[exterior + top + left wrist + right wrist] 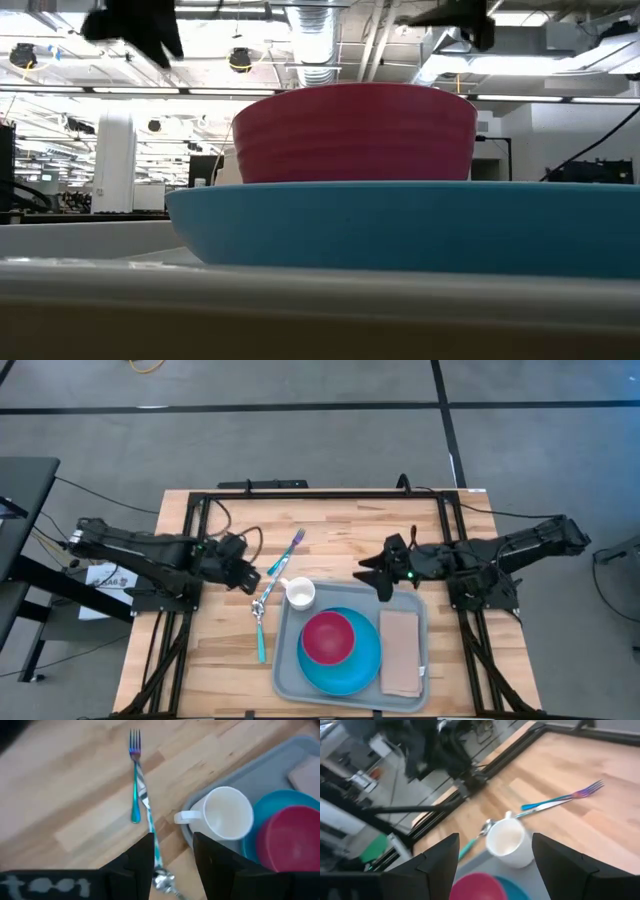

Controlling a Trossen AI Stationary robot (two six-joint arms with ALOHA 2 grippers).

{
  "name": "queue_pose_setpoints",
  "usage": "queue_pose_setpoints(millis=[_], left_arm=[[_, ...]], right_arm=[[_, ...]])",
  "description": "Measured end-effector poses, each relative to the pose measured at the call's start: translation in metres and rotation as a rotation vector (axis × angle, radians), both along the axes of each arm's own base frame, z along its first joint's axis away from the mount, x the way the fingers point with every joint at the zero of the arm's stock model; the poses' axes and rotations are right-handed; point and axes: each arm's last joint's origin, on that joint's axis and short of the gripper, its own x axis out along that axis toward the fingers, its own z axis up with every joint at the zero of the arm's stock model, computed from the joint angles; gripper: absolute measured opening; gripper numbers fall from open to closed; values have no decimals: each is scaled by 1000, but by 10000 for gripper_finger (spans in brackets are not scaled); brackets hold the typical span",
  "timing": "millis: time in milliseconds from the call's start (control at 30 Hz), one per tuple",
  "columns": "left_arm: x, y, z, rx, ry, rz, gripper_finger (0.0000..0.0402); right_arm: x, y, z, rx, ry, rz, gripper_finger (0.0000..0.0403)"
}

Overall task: Set up tray
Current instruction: Put the blue knife on the brown napkin

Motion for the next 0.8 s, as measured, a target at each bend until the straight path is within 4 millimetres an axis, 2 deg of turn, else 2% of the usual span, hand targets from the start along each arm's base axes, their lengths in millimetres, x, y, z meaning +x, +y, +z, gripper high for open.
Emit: queue_pose_setpoints(millis=[167,267,367,567,800], left_arm=[[20,6,-54,-102,11,53,124],[27,8,-85,-165,98,54,124],[32,12,-108,-135,219,41,124],[50,24,-139,-148,324,-31,124],[71,38,-160,-212,304,-107,124]], right_arm=[[3,-20,-2,-4,16,-83,244],[4,-32,-2,-6,18,-120,244],[4,-41,-2,18,21,-109,244],[6,-47,-3,51,27,-69,244],[6,-52,-4,61,37,-86,244]])
